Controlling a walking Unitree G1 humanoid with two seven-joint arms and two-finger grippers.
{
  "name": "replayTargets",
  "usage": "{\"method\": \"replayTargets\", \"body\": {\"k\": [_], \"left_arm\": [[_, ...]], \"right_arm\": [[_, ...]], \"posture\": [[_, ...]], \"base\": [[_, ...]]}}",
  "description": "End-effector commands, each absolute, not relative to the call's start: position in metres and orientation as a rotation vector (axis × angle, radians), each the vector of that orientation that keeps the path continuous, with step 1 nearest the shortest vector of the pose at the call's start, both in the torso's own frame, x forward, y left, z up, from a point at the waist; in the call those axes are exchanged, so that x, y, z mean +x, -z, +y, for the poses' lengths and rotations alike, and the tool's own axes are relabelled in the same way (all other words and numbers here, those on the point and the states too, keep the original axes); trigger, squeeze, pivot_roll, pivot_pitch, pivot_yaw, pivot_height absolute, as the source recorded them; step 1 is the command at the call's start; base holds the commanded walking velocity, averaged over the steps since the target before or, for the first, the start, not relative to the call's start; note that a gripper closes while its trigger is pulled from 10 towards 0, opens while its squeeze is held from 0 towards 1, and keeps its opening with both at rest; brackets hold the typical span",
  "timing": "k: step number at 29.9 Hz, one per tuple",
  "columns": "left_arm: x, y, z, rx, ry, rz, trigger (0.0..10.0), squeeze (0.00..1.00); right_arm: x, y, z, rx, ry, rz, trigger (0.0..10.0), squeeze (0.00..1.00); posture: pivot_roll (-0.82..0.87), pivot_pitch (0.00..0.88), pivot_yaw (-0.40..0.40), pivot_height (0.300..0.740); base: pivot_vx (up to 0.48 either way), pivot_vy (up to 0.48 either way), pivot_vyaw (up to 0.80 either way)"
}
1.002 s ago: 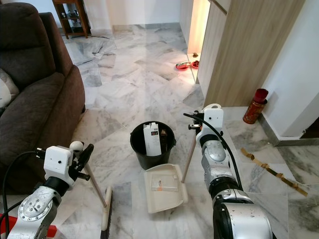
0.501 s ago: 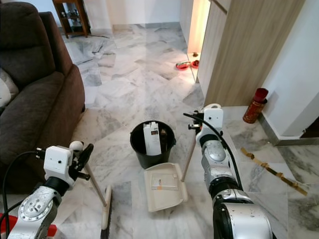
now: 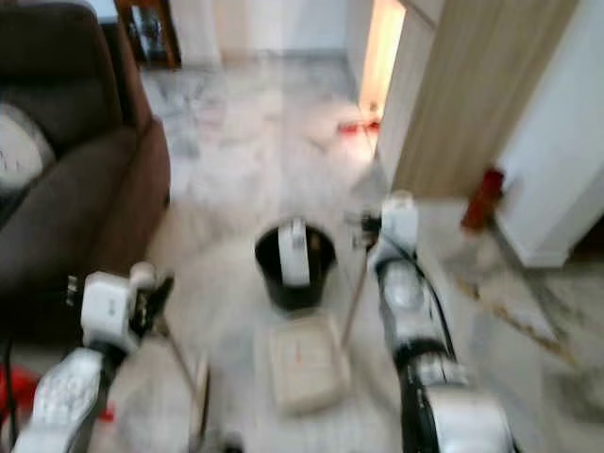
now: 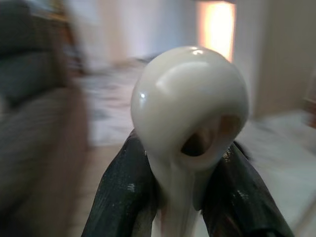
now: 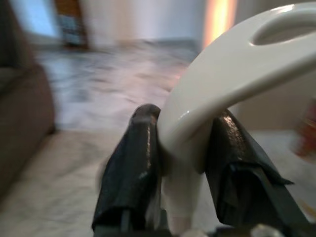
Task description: Sweep floor
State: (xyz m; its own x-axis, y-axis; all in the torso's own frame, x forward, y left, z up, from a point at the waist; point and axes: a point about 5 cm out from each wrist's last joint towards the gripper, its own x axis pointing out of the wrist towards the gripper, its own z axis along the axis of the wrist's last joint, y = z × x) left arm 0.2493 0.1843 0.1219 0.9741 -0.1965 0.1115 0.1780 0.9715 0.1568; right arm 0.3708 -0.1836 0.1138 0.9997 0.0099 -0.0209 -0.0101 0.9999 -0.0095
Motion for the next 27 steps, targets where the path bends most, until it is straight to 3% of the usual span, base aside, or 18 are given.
{"method": "replayTargets", "body": {"k": [1, 14, 22, 27], "left_arm": [[0.249, -0.121, 0.186, 0.166, 0.186, -0.126, 10.0, 0.00], [0.248, -0.121, 0.188, 0.166, 0.170, -0.133, 10.0, 0.00], [0.248, -0.121, 0.186, 0.166, 0.173, -0.135, 10.0, 0.00], [0.249, -0.121, 0.185, 0.161, 0.172, -0.134, 10.0, 0.00]], "right_arm": [[0.374, -0.122, -0.174, 0.004, -0.036, -0.023, 10.0, 0.00], [0.379, -0.139, -0.156, 0.038, -0.081, -0.103, 10.0, 0.00], [0.381, -0.184, -0.125, 0.103, -0.180, -0.325, 10.0, 0.00], [0.378, -0.199, -0.121, 0.087, -0.209, -0.377, 10.0, 0.00]], "posture": [[0.04, 0.037, 0.011, 0.740], [0.04, 0.035, 0.006, 0.740], [0.04, 0.031, -0.001, 0.740], [0.04, 0.029, -0.005, 0.740]], "base": [[0.000, 0.000, 0.00], [0.000, 0.000, 0.00], [0.000, 0.000, 0.00], [0.000, 0.000, 0.00]]}}
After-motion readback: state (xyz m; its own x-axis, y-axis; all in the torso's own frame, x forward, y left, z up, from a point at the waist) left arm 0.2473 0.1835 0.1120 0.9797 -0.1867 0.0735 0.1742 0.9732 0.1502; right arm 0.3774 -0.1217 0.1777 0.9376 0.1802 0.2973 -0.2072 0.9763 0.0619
